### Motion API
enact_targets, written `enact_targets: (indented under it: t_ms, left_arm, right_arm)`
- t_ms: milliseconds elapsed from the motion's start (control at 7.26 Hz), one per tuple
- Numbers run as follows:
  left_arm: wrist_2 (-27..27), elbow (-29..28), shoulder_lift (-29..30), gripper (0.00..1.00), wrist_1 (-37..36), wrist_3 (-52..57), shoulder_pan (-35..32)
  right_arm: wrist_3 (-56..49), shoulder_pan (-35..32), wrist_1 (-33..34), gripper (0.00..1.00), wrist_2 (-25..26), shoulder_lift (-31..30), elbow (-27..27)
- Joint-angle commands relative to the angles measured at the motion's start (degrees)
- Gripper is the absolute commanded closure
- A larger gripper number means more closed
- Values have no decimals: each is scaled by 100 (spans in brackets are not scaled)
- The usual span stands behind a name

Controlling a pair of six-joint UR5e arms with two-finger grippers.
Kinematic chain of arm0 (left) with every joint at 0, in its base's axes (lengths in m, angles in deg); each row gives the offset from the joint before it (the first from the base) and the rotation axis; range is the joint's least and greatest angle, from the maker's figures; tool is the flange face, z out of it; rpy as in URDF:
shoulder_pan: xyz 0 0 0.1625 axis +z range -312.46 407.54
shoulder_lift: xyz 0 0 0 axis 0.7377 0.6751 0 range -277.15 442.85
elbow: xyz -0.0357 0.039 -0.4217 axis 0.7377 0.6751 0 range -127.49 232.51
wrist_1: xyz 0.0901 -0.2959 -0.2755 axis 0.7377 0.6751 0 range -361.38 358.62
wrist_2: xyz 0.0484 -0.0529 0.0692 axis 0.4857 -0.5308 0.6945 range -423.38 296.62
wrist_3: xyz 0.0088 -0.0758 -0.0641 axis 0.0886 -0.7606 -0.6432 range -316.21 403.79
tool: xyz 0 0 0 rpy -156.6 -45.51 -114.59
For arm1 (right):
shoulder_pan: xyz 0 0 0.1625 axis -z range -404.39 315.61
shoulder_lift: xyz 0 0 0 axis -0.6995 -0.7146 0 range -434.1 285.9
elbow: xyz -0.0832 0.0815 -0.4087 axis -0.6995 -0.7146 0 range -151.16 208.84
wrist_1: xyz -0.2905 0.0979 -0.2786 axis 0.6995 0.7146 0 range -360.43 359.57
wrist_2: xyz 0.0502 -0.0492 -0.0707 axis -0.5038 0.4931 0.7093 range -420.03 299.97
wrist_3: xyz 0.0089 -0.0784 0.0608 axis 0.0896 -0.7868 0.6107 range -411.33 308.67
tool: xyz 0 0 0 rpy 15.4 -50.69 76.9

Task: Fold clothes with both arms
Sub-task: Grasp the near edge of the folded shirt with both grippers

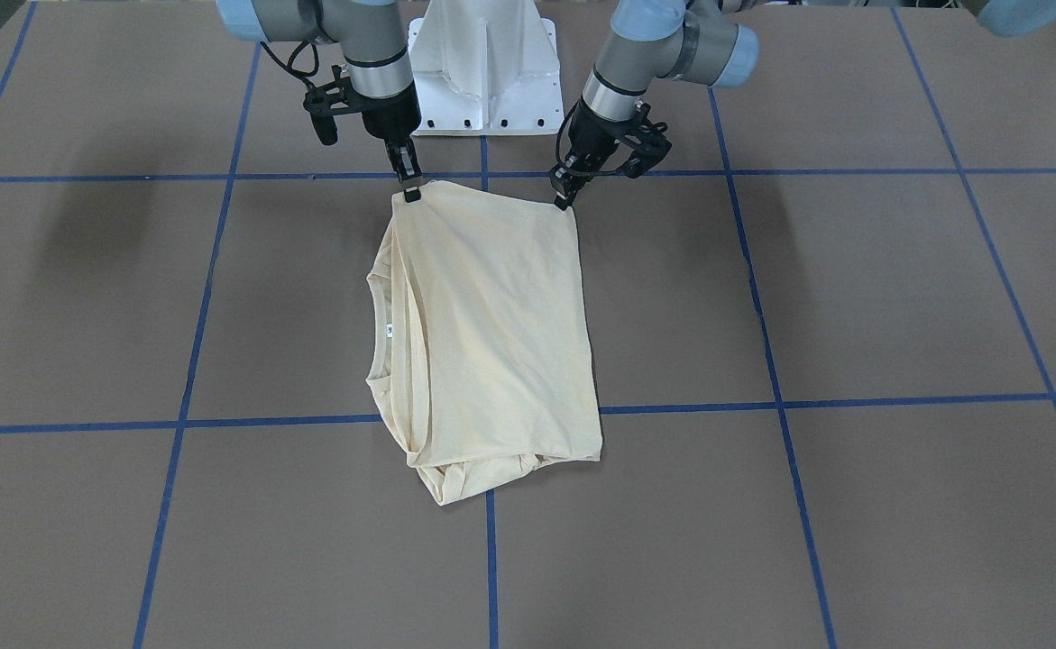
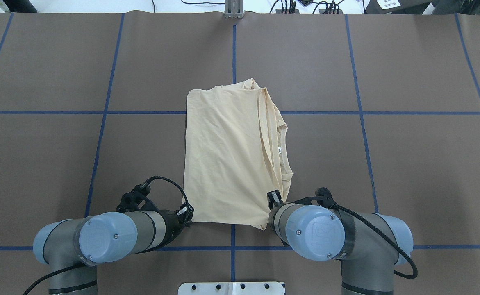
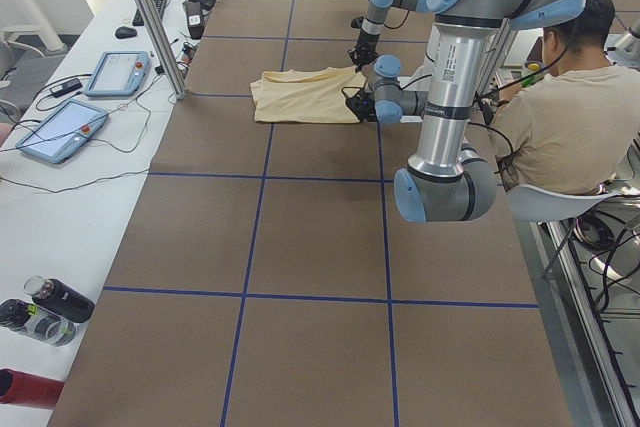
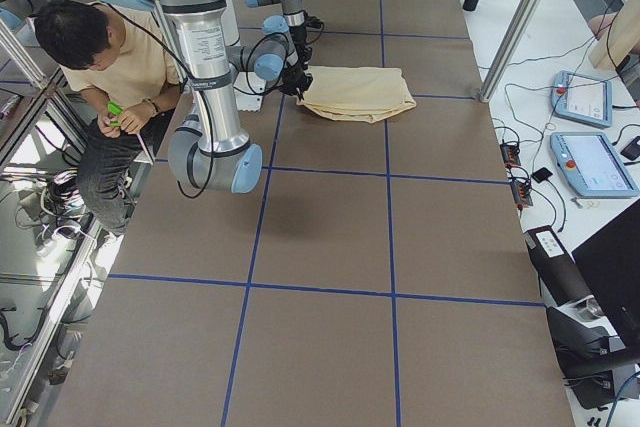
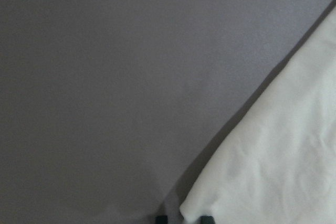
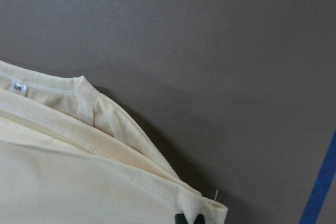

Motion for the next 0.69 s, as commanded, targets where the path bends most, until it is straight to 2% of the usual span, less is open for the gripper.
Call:
enact_targets:
  t_ms: [0,275,551]
  left_arm:
    - [-72,430,-32,100,-44,53,-42]
    - [-56,687,-86,100,-61,1,-42]
    - [-229,1195,-312,100,-149,-34,1]
  right_arm:
    - [0,-5,0,100,0,-6,10]
    - [0,-23,26,100,0,-58,210]
    - [17,125,674,100,0,-146,929]
